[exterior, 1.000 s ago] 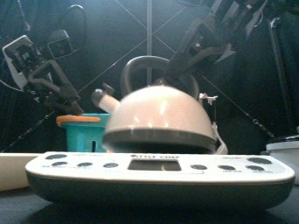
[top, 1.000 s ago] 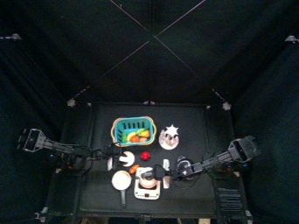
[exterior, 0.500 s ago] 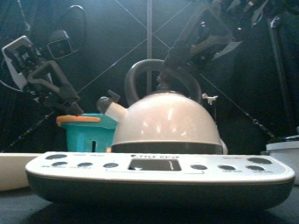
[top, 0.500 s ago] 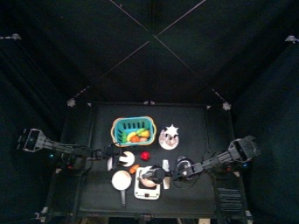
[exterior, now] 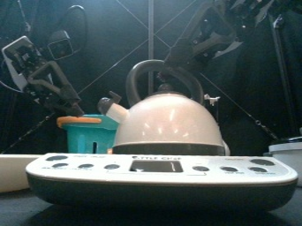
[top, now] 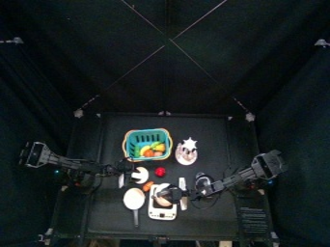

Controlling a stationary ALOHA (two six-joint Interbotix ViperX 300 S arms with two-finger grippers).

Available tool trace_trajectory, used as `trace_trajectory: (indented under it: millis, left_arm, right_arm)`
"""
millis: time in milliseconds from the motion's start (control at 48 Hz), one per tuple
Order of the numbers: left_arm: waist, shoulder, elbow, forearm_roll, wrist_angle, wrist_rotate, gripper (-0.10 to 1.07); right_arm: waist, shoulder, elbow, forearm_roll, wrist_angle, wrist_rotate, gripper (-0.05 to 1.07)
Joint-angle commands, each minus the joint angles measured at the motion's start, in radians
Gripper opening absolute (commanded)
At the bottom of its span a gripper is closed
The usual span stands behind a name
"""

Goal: Grab kettle handle and place onto stove

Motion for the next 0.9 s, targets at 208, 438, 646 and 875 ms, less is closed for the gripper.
trace_trajectory:
  millis: [208,438,646,875]
  left_arm:
    - [0.000,0.000,-0.008,0.000,-0.003,0.000,0.84]
    - [0.000,-0.002,-0.008,-0.008,-0.003,0.000,0.84]
    - [0.000,0.000,-0.008,-0.008,-0.003,0.000,0.84]
    - [0.000,-0.002,-0.008,-0.009,-0.003,0.000,0.84]
  right_arm:
    - [-0.005,0.005,-0.043,-0.006,-0.002,0.002,0.75]
    - [-0.005,0.005,-0.052,-0.008,-0.002,0.002,0.70]
    - [-0.009,0.003,-0.052,0.008,0.003,0.003,0.73]
    - [-0.009,-0.026,-0.048,0.012,0.009,0.003,0.84]
